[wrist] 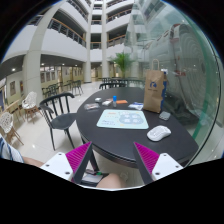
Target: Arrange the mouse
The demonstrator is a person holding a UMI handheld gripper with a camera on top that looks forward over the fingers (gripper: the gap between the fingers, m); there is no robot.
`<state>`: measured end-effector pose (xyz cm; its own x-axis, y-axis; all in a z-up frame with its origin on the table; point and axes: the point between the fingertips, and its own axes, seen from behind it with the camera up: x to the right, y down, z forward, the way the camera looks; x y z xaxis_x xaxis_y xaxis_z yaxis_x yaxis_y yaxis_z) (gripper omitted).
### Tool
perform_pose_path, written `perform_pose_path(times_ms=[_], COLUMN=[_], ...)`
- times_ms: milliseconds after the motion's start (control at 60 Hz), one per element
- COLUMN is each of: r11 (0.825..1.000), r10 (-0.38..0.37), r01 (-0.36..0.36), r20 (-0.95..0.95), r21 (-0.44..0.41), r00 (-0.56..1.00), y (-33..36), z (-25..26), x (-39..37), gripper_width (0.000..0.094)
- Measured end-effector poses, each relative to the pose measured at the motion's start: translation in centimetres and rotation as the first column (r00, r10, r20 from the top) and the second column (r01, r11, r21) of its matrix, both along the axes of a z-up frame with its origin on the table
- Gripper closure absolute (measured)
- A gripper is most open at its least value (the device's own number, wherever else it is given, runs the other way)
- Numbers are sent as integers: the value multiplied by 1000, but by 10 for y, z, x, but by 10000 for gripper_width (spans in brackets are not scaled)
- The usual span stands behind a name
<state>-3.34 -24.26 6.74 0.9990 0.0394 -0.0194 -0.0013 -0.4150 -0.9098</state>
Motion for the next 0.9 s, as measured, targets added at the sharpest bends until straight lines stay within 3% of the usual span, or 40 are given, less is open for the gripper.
perform_pose_path(times_ms=[217,417,650,900], r11=[997,990,980,975], r10=[-71,-125,-140,-151], r01=[71,125,128,135], r20=[-1,-2,-76,-84], r21=[13,-60,-153,-174], r00=[997,992,987,985], y=[17,46,82,115], z=[-8,-41,-76,-77], x=[55,122,156,177], gripper_width=[90,92,92,94])
